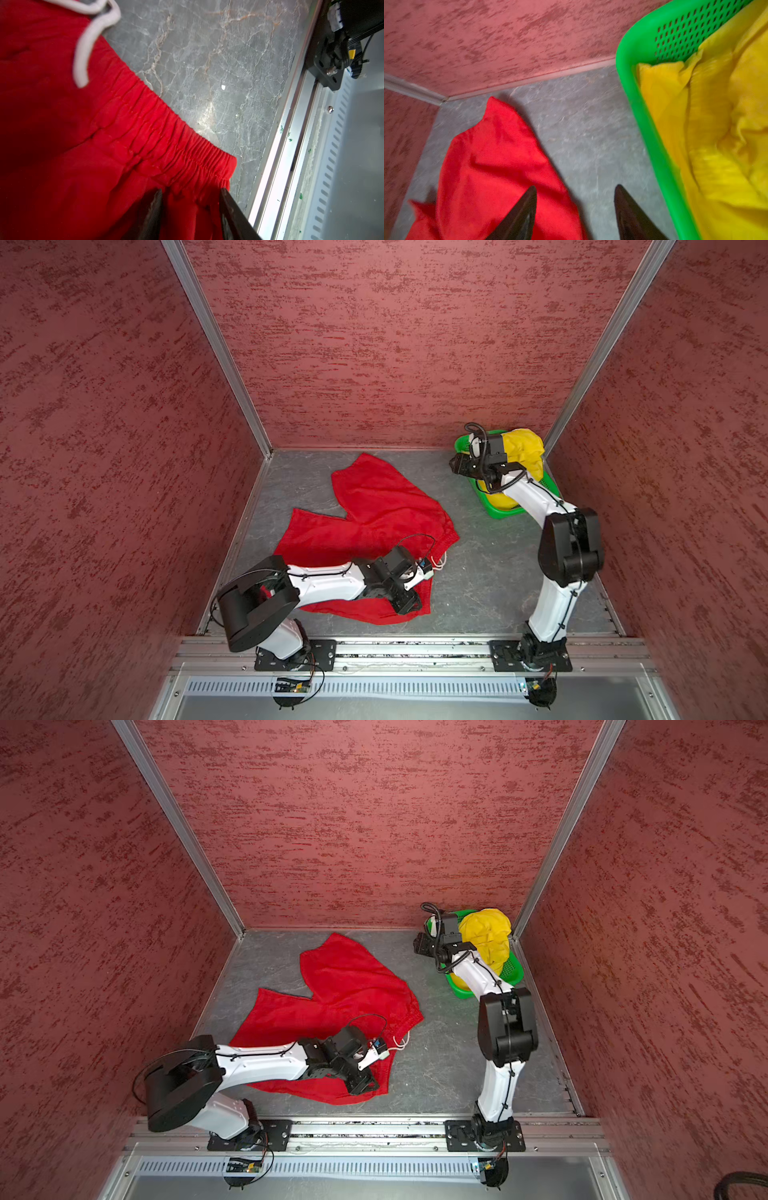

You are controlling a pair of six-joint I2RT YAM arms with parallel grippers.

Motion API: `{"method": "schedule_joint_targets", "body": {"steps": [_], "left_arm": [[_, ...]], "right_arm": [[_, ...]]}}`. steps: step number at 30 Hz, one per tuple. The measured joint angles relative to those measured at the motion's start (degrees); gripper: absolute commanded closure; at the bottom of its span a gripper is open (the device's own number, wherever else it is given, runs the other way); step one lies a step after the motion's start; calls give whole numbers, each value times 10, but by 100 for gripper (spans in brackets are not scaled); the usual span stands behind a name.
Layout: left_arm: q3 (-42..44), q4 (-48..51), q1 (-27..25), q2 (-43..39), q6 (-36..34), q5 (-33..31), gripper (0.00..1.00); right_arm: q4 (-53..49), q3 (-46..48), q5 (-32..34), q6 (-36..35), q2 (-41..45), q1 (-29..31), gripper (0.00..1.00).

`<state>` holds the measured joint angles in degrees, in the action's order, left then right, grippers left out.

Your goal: Fold and stack the shorts

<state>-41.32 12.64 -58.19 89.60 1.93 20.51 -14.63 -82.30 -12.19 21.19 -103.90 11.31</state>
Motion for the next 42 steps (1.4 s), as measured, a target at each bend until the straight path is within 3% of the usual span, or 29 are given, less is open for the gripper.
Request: {"method": "schedule_joint_targets", "body": {"steps": [4,9,15,19,22,25,30,36,42], "left_arm": [[-45,-1,-14,51,-7,3,59],[-115,-25,-24,121,-5,15,59],[-201,-44,-24,186,24,17,49],[-201,-45,6,149,71,15,44],[-172,-48,62,75,120,11,43],[-138,-49,158,-19,179,0,40],[-102,-37,321,-97,250,-22,37],[-80,-22,494,-75,315,-26,38],[-78,-22,584,-21,359,-11,38]], "right_arm": [[19,119,-16,7,108,8,39],[11,209,-15,7,175,7,38],[-25,244,10,0,229,7,39],[-39,245,17,-4,258,7,42],[-30,262,6,2,282,8,46],[-4,297,-19,22,294,21,47],[48,315,-42,51,233,97,47],[103,259,-51,58,91,192,46],[130,117,-35,-3,-38,273,44]]}}
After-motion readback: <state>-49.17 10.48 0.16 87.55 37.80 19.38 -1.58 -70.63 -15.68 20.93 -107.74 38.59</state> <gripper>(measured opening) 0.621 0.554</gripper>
